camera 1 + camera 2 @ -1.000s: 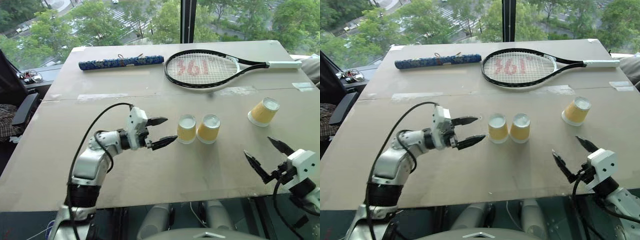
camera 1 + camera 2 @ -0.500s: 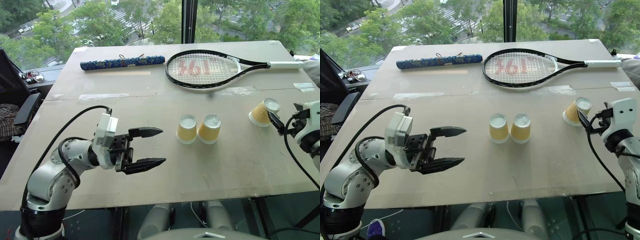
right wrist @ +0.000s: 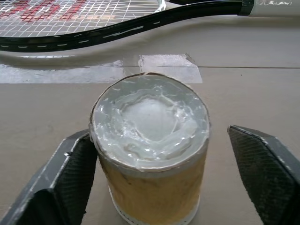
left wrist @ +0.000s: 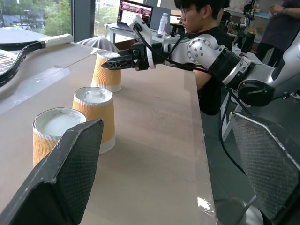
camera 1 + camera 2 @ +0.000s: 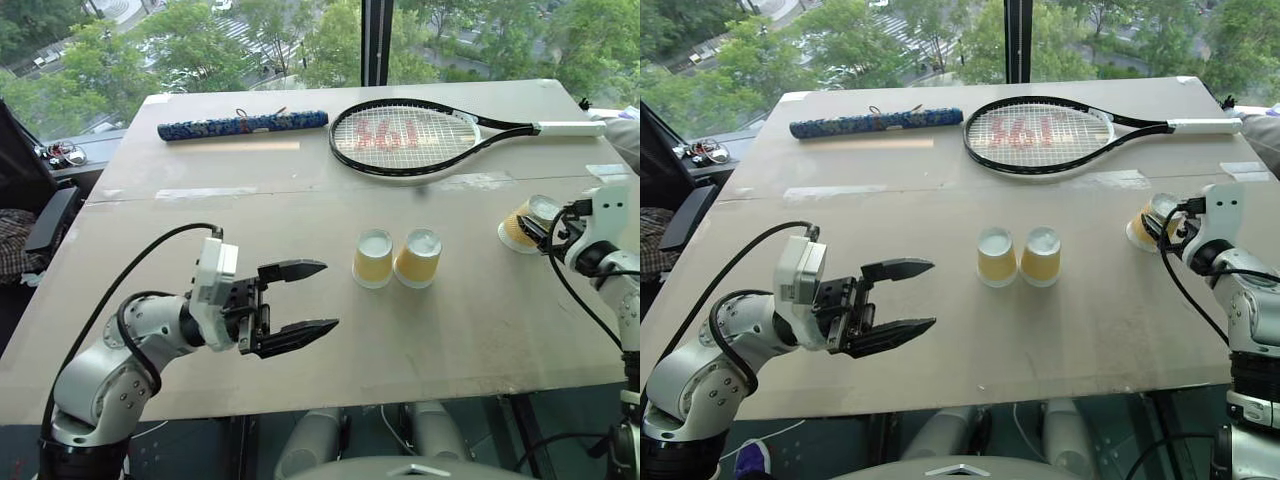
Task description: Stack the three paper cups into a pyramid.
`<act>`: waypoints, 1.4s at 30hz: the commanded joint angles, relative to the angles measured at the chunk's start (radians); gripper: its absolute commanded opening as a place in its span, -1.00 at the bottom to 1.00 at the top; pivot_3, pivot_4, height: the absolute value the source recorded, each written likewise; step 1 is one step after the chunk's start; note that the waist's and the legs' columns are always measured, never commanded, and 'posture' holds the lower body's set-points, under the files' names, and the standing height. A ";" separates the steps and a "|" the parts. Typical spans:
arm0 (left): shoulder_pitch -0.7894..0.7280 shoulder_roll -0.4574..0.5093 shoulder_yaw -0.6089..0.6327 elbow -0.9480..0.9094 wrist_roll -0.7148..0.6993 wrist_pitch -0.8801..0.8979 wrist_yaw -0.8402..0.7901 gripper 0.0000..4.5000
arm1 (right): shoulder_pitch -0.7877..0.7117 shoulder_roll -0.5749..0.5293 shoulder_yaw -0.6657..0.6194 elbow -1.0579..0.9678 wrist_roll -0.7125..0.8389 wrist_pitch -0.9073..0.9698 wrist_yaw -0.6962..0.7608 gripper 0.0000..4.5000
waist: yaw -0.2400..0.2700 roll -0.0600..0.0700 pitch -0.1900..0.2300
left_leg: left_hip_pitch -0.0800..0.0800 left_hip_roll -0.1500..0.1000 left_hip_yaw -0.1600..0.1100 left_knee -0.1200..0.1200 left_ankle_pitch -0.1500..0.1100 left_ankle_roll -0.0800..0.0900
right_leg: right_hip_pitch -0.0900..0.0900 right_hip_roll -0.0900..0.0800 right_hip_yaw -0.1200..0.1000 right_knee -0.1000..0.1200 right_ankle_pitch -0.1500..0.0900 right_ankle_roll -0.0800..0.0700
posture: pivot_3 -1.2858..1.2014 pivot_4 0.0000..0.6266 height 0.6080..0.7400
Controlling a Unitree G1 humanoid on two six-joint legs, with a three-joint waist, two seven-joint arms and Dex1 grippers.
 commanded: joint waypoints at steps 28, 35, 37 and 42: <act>0.257 -0.083 0.206 0.111 -0.012 -0.208 -0.071 1.00 | -0.277 -0.130 0.344 -0.483 0.204 0.115 0.426 -0.22 | 0.001 0.002 0.001 | -0.002 0.001 -0.001 0.000 -0.002 0.003 | 0.000 -0.001 -0.002 -0.003 0.000 0.000 | 0.03 -0.52 1.00; 0.285 -0.083 0.217 0.104 -0.002 -0.229 -0.068 1.00 | -0.317 -0.137 0.397 -0.457 0.168 0.119 0.467 -0.22 | 0.001 0.002 0.001 | -0.002 0.001 -0.001 0.000 -0.002 0.003 | 0.000 -0.001 -0.002 -0.003 0.000 0.000 | 0.03 -0.52 1.00; 0.289 -0.083 0.213 0.093 -0.004 -0.227 -0.058 1.00 | -0.324 -0.137 0.409 -0.456 0.159 0.115 0.477 -0.22 | 0.001 0.002 0.001 | -0.002 0.001 -0.001 0.000 -0.002 0.003 | 0.000 -0.001 -0.002 -0.003 0.000 0.000 | 0.03 -0.52 1.00; 0.273 -0.077 0.193 0.047 -0.015 -0.200 -0.009 1.00 | -0.334 -0.139 0.434 -0.433 0.122 0.108 0.496 -0.22 | 0.001 0.002 0.001 | -0.002 0.001 -0.001 0.000 -0.002 0.003 | 0.000 -0.001 -0.002 -0.003 0.000 0.000 | 0.03 -0.52 1.00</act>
